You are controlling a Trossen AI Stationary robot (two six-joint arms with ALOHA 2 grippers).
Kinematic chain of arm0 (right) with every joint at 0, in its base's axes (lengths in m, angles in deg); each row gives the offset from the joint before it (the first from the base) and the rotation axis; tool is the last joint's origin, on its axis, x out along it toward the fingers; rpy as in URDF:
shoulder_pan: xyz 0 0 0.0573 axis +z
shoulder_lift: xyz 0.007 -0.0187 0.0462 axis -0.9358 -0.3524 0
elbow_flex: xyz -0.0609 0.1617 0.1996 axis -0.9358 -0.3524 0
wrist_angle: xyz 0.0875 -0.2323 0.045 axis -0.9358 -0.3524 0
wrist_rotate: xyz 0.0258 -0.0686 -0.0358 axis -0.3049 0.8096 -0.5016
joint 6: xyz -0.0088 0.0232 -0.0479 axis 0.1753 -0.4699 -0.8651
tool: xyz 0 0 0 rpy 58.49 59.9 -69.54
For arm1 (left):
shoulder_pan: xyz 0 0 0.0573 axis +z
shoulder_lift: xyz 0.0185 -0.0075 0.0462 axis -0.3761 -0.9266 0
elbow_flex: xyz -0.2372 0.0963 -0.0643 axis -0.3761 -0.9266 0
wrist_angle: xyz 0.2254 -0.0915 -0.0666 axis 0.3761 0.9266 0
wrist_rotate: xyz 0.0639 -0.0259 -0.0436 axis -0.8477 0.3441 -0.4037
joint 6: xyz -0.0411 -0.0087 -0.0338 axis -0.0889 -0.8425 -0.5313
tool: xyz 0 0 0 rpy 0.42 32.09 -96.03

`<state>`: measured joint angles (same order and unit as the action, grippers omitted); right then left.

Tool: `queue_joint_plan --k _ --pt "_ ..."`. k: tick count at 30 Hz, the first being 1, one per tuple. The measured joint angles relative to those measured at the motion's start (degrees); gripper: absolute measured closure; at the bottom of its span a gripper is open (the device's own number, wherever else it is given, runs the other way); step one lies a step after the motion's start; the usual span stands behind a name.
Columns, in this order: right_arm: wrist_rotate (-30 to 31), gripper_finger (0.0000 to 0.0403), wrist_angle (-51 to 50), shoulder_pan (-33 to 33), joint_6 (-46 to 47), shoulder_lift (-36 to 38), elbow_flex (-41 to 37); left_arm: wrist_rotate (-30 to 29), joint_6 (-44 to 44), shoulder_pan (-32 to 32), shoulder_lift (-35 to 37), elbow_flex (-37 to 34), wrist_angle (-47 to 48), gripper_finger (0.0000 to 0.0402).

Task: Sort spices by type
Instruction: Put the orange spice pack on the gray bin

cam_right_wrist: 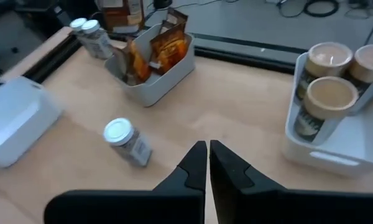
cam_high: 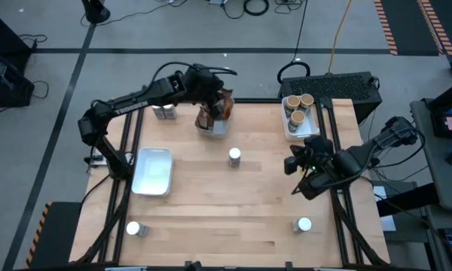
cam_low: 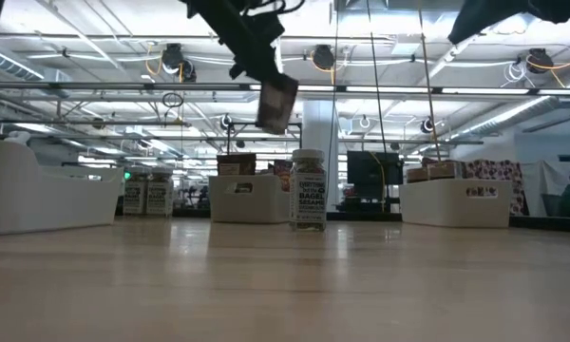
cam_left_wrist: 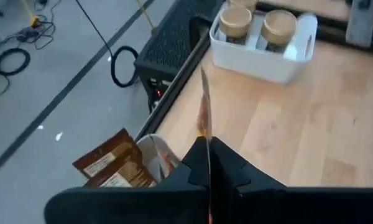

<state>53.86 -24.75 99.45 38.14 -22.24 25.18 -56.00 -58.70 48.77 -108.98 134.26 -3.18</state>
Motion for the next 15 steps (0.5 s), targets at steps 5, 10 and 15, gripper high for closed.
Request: queue_joint_plan --k 5,10,15 --pt "-0.03 0.0403 0.02 -3.29 -6.18 0.10 0.01 -0.03 -6.72 -0.02 -0.36 -4.87 -4.78 0.0401" --pt "-0.92 0.0403 0.09 -5.96 -13.96 2.48 0.00 -0.19 -12.17 -0.02 -0.41 -10.39 -10.16 0.0401" --pt "-3.26 0.0403 0.13 -9.31 -26.12 7.49 0.00 -3.70 -15.01 -0.24 -0.41 -13.72 -16.56 0.0401"
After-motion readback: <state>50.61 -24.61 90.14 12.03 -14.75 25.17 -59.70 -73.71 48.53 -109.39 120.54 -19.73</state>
